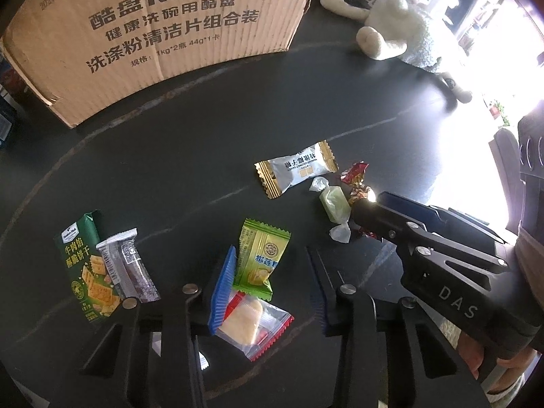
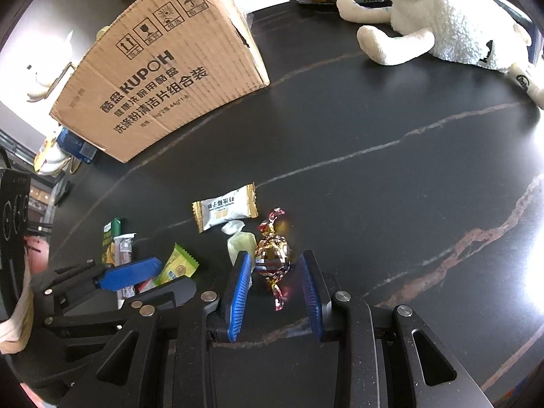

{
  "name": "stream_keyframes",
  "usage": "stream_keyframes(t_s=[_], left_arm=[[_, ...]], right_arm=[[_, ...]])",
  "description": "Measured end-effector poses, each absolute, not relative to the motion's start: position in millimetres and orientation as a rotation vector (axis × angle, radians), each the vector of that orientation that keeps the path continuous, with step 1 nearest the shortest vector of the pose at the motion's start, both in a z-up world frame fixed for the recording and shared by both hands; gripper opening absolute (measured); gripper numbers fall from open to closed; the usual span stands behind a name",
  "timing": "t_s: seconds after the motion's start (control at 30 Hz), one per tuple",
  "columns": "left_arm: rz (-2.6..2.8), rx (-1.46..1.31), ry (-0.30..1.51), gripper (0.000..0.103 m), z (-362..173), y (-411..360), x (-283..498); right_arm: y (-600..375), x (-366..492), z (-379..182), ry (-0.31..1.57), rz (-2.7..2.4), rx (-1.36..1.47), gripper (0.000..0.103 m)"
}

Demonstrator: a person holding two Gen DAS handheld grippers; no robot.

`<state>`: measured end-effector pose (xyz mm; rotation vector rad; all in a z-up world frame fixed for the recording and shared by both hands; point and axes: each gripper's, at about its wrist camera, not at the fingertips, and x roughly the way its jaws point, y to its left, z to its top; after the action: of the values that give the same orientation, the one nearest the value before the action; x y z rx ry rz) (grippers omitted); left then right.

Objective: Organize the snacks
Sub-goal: 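Close the right tool on the gold-wrapped candy while the left grasps the small green packet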

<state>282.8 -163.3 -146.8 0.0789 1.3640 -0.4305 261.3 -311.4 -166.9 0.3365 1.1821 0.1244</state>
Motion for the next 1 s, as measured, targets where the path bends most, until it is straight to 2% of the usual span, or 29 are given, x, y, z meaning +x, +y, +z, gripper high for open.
stream_keyframes(t_s=[0.2,0.23,0.5,0.87,0.9,0.93,1.0], left_arm=[[-0.428,0.065,1.375,0.033,-151,-162,286],[-0.428,0.064,1.377,0.028,-152,-161,286],[-0.43,0.075,1.342,0.015,-145,-161,285],[-0.426,0.077,1.293,0.014,-133,-160,282],[-0.427,0.076,1.288,0.013,-131,-159,281],[-0.428,0.077,1.282,0.004,-129,-159,281],[-0.428,0.07,1.275,0.004,-125,-156,280]], right_arm=[[-308,265,-170,1.183,0.123,0.323,0.023],[-307,265,-170,1.182,0.123,0.321,0.023],[-299,259,-164,1.159,0.114,0.282,0.021],[-297,251,-153,1.142,0.113,0.269,0.021],[-297,250,-152,1.141,0.115,0.267,0.021],[-296,249,-151,1.137,0.118,0.263,0.021],[-293,248,-147,1.125,0.118,0.253,0.021]])
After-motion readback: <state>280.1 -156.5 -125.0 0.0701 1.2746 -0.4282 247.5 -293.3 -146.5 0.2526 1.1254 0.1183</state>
